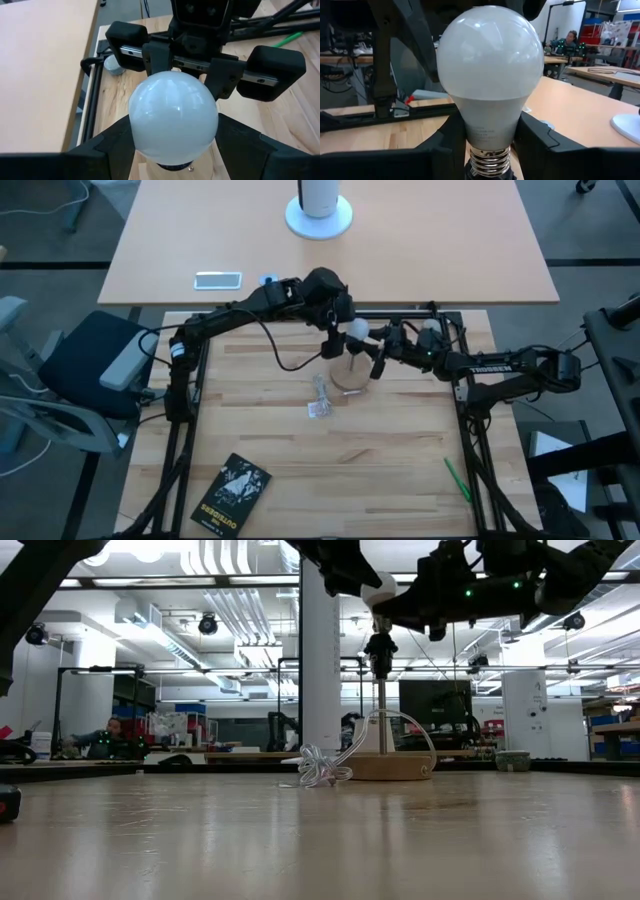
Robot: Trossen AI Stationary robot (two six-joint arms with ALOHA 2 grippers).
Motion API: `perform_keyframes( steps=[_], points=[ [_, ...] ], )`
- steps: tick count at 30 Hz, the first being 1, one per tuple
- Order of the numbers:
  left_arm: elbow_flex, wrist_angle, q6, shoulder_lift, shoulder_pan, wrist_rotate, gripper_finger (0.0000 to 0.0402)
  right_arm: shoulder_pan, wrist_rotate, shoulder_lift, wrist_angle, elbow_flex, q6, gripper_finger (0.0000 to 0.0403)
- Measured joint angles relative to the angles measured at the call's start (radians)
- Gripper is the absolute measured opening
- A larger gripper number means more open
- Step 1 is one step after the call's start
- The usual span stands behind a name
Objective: Screw lightbulb
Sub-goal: Insert the lightbulb into the lamp
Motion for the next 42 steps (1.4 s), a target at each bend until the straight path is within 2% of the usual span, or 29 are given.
perform_keyframes(
  steps=[6,15,20,34,42],
  points=[
    [0.002,0.024,-0.045,0.0,0.0,-0.005,0.0246,0.0,0.004,0.0,0.002,0.0,0.031,0.0115],
    [0.009,0.06,-0.069,-0.002,0.001,-0.017,0.0293,-0.001,0.014,0.027,0.0,-0.003,0.033,0.0115],
    [0.023,0.043,-0.058,-0.015,0.003,-0.076,0.0311,0.0,0.016,0.043,0.012,-0.004,0.033,0.0114],
    [0.01,0.029,-0.025,-0.03,0.006,-0.077,0.0315,0.0,0.013,0.063,0.076,-0.019,0.064,0.0114],
    [-0.066,0.048,-0.025,-0.03,0.006,-0.077,0.0313,0.0,0.013,0.062,0.078,-0.023,0.058,0.0117]
  ],
)
